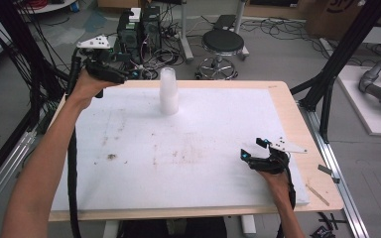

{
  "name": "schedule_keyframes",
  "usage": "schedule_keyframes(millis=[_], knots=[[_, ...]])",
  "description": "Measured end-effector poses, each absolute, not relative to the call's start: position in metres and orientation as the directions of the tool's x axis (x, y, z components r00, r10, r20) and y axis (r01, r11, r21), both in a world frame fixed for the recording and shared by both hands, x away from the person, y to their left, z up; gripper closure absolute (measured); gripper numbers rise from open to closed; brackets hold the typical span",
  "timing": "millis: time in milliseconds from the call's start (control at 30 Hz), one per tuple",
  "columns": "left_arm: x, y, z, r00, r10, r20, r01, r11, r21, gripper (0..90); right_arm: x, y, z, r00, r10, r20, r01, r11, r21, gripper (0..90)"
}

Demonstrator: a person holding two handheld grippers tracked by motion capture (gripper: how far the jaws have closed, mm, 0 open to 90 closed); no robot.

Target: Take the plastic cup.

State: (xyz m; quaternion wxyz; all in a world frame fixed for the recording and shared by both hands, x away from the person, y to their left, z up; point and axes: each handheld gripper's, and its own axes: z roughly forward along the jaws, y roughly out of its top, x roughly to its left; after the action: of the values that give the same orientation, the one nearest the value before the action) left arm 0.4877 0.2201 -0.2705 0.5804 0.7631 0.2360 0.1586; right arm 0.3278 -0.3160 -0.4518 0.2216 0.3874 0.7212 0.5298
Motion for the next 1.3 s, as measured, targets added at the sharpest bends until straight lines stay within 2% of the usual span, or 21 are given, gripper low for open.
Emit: schedule_keyframes(millis=[133, 433, 1300], knots=[[0.503, 0.211, -0.263, 0.848, 0.527, -0.048, 0.192, -0.222, 0.956, 11.3, 0.328, -0.316, -0.452, -0.604, 0.792, 0.092, 0.328, 0.142, 0.934, 14.8], [0.527, 0.189, -0.257, 0.865, 0.502, -0.022, 0.187, -0.281, 0.941, 11.3, 0.329, -0.315, -0.452, -0.604, 0.792, 0.092, 0.329, 0.143, 0.933, 14.8], [0.567, 0.134, -0.300, 0.855, 0.517, -0.034, 0.291, -0.425, 0.857, 11.3, 0.329, -0.316, -0.452, -0.602, 0.793, 0.093, 0.334, 0.144, 0.932, 14.8]])
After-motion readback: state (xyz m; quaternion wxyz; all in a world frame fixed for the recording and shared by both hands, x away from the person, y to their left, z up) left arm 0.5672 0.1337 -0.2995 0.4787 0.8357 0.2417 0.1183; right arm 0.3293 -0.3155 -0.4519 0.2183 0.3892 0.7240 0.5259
